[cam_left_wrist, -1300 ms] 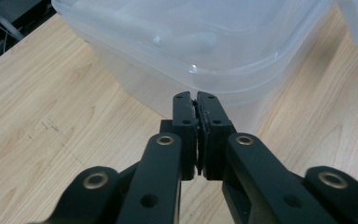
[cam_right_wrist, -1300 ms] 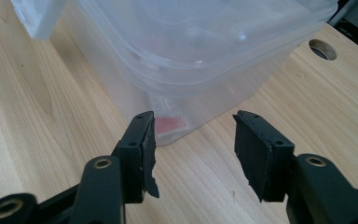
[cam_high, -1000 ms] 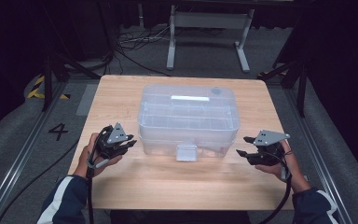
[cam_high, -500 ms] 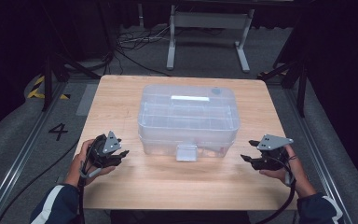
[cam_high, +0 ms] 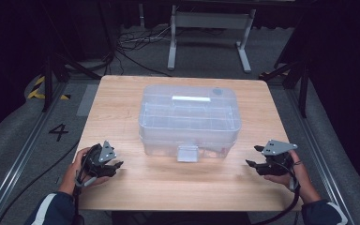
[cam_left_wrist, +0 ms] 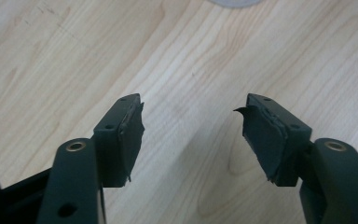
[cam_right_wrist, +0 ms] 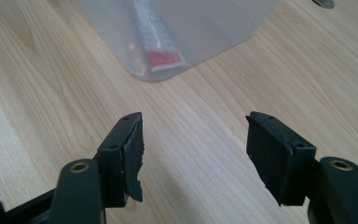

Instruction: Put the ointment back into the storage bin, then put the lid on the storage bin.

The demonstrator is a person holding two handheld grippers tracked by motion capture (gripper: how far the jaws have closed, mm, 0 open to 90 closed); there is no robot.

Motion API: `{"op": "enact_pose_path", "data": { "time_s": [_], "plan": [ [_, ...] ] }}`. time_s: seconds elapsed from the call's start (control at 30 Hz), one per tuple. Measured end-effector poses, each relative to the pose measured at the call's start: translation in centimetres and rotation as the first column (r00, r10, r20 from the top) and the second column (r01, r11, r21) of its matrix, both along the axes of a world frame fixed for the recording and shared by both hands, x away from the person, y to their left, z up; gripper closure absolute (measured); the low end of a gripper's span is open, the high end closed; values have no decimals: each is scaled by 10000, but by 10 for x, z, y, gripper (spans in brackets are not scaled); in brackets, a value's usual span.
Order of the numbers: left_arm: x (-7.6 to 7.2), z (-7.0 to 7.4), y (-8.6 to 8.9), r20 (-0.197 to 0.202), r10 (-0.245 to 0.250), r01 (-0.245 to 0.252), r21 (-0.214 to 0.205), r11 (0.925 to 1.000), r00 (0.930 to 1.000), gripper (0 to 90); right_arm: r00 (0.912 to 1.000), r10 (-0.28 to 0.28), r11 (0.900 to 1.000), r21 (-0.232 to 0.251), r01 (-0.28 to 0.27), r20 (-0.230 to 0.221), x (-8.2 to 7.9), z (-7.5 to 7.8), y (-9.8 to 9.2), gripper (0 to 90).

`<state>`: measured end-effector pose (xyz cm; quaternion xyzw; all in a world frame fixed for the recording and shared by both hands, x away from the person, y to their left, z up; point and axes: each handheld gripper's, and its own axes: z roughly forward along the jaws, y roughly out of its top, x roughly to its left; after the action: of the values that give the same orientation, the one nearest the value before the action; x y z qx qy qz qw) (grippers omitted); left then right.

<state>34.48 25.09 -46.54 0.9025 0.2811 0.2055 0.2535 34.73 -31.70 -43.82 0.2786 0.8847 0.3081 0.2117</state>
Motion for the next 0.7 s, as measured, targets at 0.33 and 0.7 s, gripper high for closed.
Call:
{"op": "enact_pose_path", "data": {
  "time_s": [0.33,0.7],
  "plan": [
    [-14,-7,16,-189,27,-35,-377,9993,9998,269,9952,-957,9947,356,964,-203,-14,-21,-33,350],
    [-19,-18,36,-742,214,-308,-1277,9913,9970,217,9823,-1848,9813,492,1862,-312,-24,-39,-53,304]
  ]
}}
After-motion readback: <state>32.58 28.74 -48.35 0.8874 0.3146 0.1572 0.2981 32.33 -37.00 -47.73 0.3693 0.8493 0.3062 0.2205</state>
